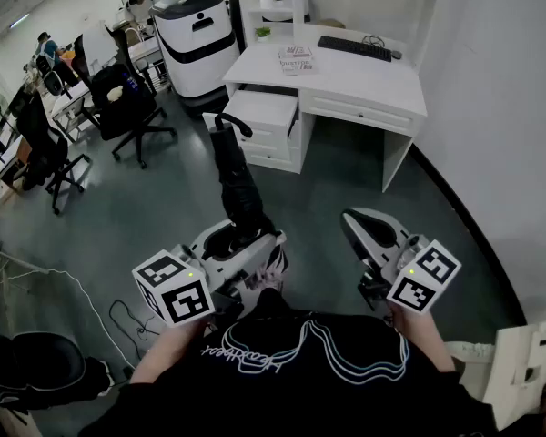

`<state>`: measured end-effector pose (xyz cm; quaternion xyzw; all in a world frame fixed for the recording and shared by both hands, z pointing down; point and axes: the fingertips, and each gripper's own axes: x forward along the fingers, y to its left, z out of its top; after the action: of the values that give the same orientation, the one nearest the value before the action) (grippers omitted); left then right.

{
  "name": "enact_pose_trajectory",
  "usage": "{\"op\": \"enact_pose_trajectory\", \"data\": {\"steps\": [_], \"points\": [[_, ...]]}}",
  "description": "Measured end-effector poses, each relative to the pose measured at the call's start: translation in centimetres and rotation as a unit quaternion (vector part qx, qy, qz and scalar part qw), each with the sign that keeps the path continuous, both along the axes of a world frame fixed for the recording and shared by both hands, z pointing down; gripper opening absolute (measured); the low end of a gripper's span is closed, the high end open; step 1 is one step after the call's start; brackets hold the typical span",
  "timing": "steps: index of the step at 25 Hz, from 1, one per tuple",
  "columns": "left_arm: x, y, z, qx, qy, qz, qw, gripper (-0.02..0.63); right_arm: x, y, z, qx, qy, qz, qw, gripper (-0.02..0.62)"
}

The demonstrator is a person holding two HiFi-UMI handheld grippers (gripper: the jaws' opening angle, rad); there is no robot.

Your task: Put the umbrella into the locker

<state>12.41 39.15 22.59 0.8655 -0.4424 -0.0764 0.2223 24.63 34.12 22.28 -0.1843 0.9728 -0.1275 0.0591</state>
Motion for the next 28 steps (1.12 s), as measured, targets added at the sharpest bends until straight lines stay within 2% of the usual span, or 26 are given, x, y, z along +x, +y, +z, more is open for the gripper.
{"op": "enact_pose_trajectory", "data": {"steps": [9, 13, 16, 22, 28], "points": [[0.0, 0.5, -0.1, 0.004, -0.023, -0.004, 0.9997, 0.241, -0.4, -0.3, -0.2, 0.003, -0.001, -0.006, 1.0, 0.003], [-1.0, -0.2, 1.2, -0.013, -0.008, -0.011, 0.9998, 0.241, -1.3, -1.4, 1.6, -0.013, 0.022, 0.004, 1.0, 0.003], [-1.6, -1.3, 1.9, -0.019, -0.002, -0.015, 0.9997, 0.241, -1.7, -2.2, 1.7, -0.019, 0.02, -0.001, 1.0, 0.003], [-2.9, -4.2, 4.5, -0.033, -0.008, -0.015, 0.9993, 0.241, -3.0, -5.0, 4.1, -0.034, 0.036, 0.001, 0.999, 0.003], [-6.0, -8.6, 6.4, -0.061, 0.02, -0.018, 0.9978, 0.241, -6.1, -9.2, 6.1, -0.054, 0.063, -0.006, 0.997, 0.003]]}}
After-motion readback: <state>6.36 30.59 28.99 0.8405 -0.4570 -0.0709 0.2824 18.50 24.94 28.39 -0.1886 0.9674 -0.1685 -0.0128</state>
